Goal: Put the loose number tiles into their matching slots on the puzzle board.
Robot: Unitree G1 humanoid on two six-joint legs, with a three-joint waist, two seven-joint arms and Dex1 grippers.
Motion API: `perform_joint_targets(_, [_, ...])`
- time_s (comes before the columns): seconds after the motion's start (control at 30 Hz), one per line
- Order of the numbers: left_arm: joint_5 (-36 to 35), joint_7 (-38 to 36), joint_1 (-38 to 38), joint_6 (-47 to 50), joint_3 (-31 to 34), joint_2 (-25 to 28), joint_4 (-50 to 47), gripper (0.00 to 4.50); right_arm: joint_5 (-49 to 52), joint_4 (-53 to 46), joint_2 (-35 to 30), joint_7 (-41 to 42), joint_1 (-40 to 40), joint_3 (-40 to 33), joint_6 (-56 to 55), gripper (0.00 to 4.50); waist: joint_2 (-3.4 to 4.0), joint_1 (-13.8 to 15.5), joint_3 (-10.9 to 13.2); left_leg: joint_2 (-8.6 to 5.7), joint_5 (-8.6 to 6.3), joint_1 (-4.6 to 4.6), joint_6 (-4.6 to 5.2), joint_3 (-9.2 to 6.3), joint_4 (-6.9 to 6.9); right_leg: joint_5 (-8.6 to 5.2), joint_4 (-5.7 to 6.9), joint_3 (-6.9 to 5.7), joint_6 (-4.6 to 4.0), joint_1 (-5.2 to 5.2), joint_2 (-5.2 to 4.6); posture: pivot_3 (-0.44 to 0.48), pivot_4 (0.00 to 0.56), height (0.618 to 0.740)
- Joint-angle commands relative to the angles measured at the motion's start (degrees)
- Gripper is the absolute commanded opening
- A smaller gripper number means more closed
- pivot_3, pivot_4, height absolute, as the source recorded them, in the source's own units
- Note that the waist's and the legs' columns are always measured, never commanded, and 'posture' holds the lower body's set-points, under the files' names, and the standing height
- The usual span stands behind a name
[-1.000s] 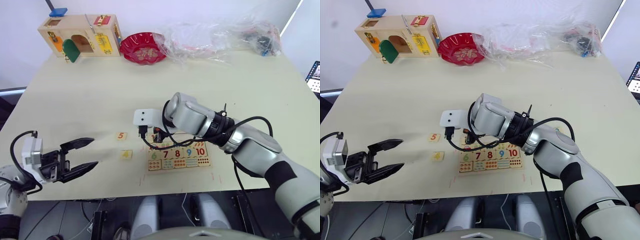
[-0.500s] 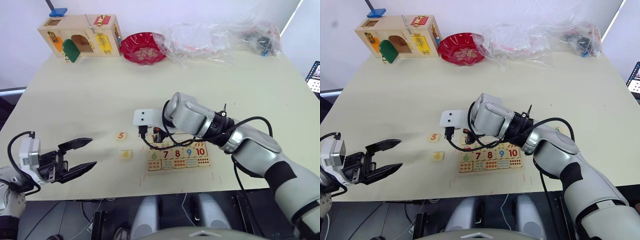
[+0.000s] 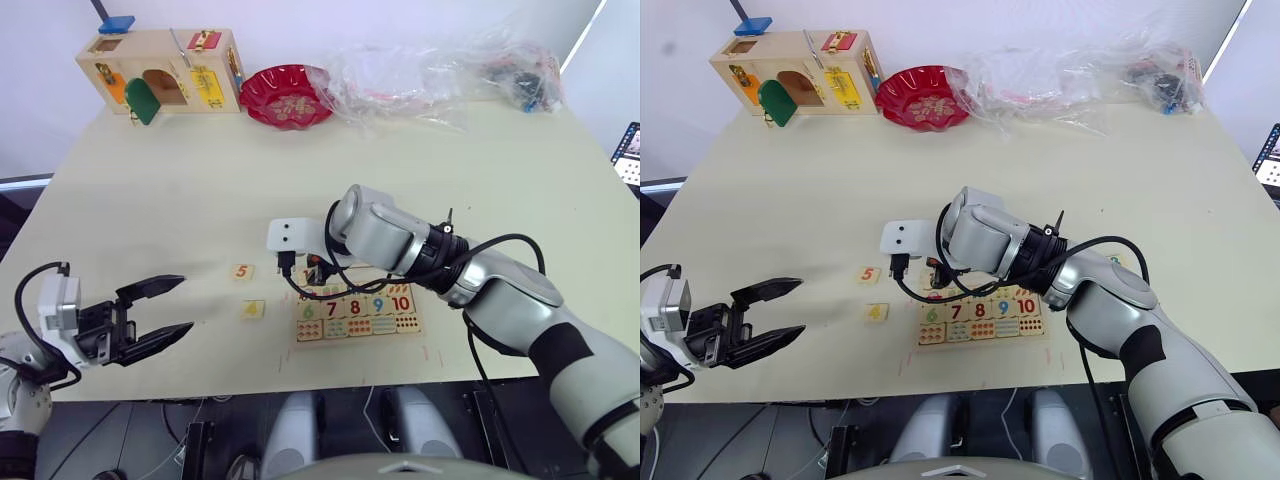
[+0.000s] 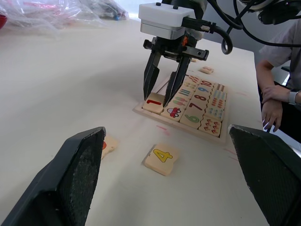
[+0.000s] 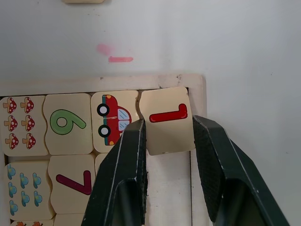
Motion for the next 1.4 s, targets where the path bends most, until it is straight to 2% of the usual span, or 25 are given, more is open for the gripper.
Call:
perform_joint_targets(0.03, [-0.1, -1.8, -0.4, 0.0, 1.3, 0.6, -0.5, 4.5, 0.2, 0.2, 0.5, 0.9, 0.5, -0.5, 0.2, 0.87, 0.0, 0.0, 0.0, 0.0, 0.0, 0.0, 0.0, 0.0, 0.0, 0.0, 0.0, 0.0, 0.0, 0.0, 0.0, 0.0, 0.15, 0.74])
perform_joint_targets(0.17, [0.0, -1.8, -0.6, 0.1, 1.3, 0.5, -0.4, 4.5, 0.2, 0.2, 0.6, 1.1, 0.6, -0.6, 0.3, 0.87, 0.0, 0.0, 0.0, 0.0, 0.0, 0.0, 0.0, 0.01, -0.01, 0.0, 0.0, 0.0, 0.0, 0.0, 0.0, 0.0, 0.15, 0.74])
perform_joint_targets(0.33, [0.2, -1.8, -1.2, 0.7, 1.8, 0.1, -0.2, 4.5, 0.0, -0.1, 0.6, 1.2, 0.6, -0.9, 0.3, 3.21, 0.0, 0.0, 0.0, -0.01, 0.0, -0.01, 0.0, 0.0, -0.01, 0.0, -0.01, -0.01, 0.0, 0.0, 0.0, 0.0, 0.15, 0.74])
perform_joint_targets(1.03, [0.6, -1.8, -3.5, 1.0, 1.1, 0.8, 1.6, 4.5, 2.3, -6.0, -4.7, 5.3, -3.4, -7.7, -0.7, 3.21, -0.01, 0.0, 0.0, -0.01, 0.0, -0.02, 0.0, -0.01, -0.05, -0.01, -0.04, -0.04, -0.01, -0.01, -0.01, 0.0, 0.15, 0.74])
perform_joint_targets(1.2, [0.7, -1.8, -4.2, 1.3, 0.8, 0.9, 1.5, 4.5, 5.3, -7.9, -3.2, 0.4, 2.4, -17.6, -4.9, 3.21, -0.07, 0.0, 0.0, 0.0, 0.0, -0.03, 0.0, -0.03, -0.07, -0.01, -0.04, -0.06, -0.02, -0.01, 0.0, 0.0, 0.15, 0.74])
perform_joint_targets(1.4, [0.6, -1.8, -4.3, 1.6, 0.4, 0.8, 1.3, 4.5, 6.4, -8.2, -4.3, 2.4, 4.6, -17.6, -7.6, 3.21, -0.06, 0.0, 0.0, -0.02, 0.0, -0.03, 0.0, 0.0, -0.08, -0.01, -0.05, -0.04, -0.01, -0.01, -0.03, 0.0, 0.15, 0.74])
